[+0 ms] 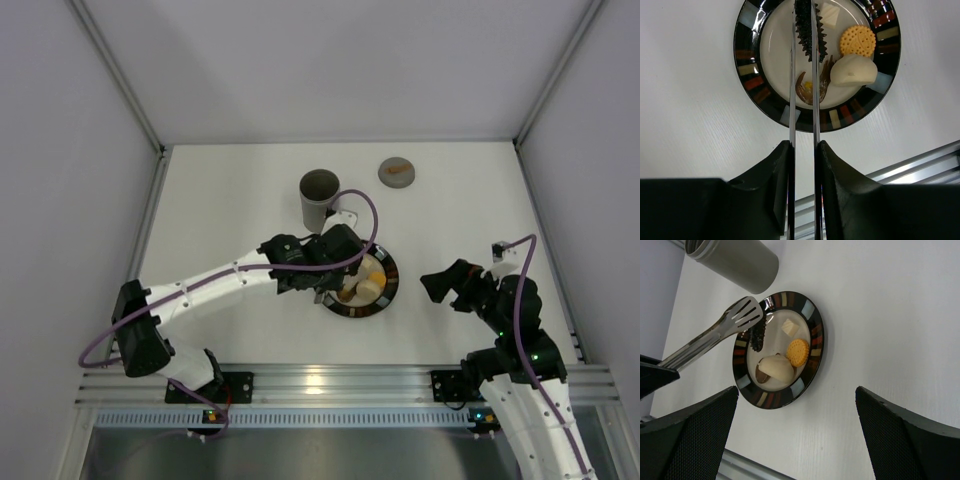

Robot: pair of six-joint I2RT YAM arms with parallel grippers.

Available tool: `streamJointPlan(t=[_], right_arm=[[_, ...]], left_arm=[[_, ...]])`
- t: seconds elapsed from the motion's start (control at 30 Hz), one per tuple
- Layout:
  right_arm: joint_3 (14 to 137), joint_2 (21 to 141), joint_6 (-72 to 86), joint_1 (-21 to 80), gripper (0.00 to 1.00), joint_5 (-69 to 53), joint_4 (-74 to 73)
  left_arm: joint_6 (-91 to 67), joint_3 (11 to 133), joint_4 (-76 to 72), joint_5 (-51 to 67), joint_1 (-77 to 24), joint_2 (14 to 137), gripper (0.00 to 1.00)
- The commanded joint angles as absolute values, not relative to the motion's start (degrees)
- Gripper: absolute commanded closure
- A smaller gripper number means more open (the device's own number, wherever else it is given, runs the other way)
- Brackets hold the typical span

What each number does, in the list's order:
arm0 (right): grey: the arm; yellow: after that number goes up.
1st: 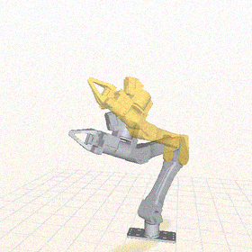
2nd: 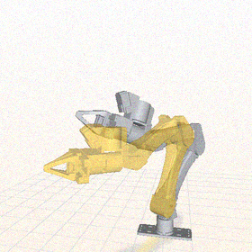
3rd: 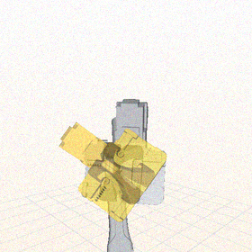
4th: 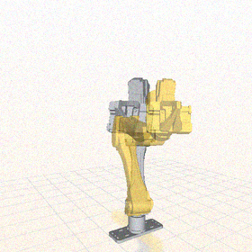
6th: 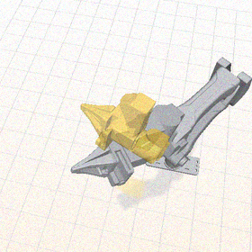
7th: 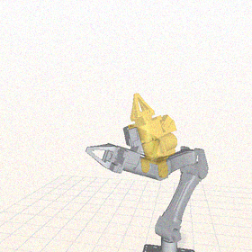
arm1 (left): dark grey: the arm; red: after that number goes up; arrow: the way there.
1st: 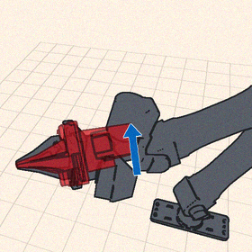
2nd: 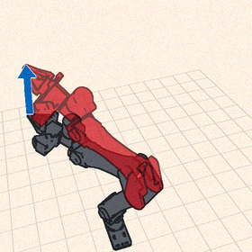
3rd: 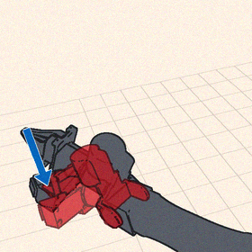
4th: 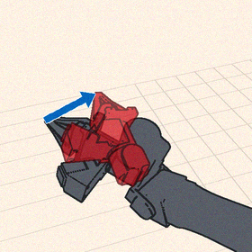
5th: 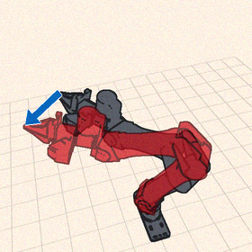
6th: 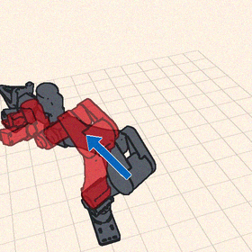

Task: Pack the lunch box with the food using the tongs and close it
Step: Pick up the fake food from the plate, then place the fake food in the packing box.

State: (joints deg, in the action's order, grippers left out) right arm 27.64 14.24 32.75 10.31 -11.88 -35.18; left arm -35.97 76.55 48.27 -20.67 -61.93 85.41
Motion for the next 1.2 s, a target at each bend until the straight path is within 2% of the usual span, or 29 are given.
streamJointPlan(t=[0.0, 0.23, 0.4, 0.73, 1.17], right_arm=[[28.21, 13.8, 32.61, 9.67, 0.01, -12.04, -33.93], [29.18, 14.85, 32.26, 9.58, 0.01, -11.95, -33.92], [30.14, 15.38, 32.08, 9.67, 0.01, -11.87, -33.84], [30.32, 15.73, 32.08, 9.67, 0.01, -12.13, -33.93], [30.06, 15.21, 31.73, 9.67, 0.0, -11.95, -34.72]], left_arm=[[-34.98, 79.89, 50.27, -23.2, -62.05, 84.2, 0.74], [-34.1, 84.1, 53.16, -25.49, -61.79, 83.41, 0.74], [-32.17, 92.26, 56.77, -26.89, -60.3, 84.46, 0.74], [-27.25, 107.13, 61.44, -23.39, -49.77, 88.68, 0.73], [-24.61, 105.47, 54.49, -20.74, -39.64, 92.46, 0.73]])
